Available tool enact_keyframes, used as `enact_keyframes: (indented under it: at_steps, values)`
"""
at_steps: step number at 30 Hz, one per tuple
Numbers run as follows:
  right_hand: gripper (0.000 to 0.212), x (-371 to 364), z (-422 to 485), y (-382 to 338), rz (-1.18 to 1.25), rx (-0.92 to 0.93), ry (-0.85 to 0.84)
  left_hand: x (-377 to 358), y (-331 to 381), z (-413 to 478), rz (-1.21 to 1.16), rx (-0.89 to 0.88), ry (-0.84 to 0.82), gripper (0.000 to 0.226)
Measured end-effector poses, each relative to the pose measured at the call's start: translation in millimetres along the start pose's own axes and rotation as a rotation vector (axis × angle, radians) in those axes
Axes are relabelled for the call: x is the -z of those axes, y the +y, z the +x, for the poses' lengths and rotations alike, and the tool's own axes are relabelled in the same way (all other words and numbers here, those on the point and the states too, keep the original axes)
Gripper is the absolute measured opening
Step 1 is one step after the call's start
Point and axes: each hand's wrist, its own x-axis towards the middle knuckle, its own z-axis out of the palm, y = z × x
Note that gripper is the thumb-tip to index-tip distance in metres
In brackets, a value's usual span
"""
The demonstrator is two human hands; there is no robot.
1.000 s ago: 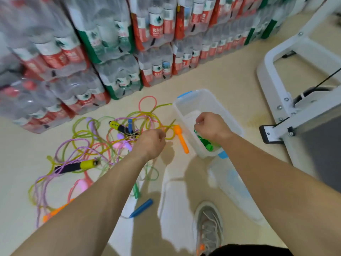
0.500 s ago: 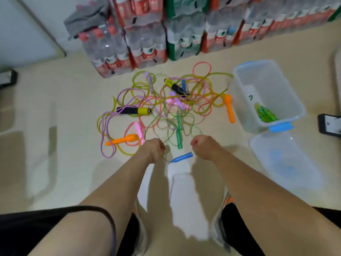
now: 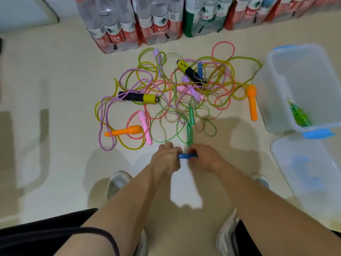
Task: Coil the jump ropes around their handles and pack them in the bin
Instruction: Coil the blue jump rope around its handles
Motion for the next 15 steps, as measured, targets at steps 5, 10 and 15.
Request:
enact_keyframes:
  at_steps: [5,10,15]
  values:
    - [0.011,76,-26,-3,0.303,0.074,-0.223,35,-1,-15,-0.019,0.047,0.16,0.012]
    - [0.019,154,-86,-15,0.653,0.086,-0.359,99,-9,-37,-0.173,0.05,0.232,0.017]
    - [0.023,178,-141,-43,0.78,-0.014,-0.31,195,22,-85,-0.499,-0.027,0.229,0.02]
